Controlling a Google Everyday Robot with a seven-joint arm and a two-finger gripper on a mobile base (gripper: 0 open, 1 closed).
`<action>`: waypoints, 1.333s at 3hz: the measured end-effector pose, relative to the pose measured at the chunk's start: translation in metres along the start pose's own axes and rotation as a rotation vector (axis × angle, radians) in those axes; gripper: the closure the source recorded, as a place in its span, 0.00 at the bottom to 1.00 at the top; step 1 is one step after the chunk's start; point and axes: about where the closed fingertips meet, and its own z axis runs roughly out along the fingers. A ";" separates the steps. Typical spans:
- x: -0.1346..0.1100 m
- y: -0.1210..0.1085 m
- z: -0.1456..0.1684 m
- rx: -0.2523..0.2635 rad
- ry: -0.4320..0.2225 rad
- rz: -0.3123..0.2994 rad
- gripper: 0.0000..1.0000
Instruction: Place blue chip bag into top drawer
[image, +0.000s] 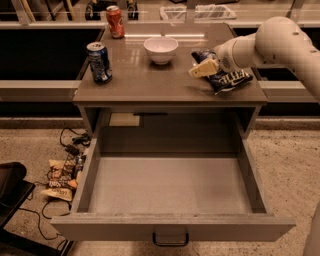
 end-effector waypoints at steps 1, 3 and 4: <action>0.010 0.001 0.002 0.007 0.008 0.024 0.58; 0.010 0.004 0.007 -0.003 0.009 0.023 1.00; 0.010 0.004 0.007 -0.003 0.009 0.022 1.00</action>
Offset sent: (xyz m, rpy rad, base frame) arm -0.0018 -0.0046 -0.0073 0.0086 0.0108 -0.0192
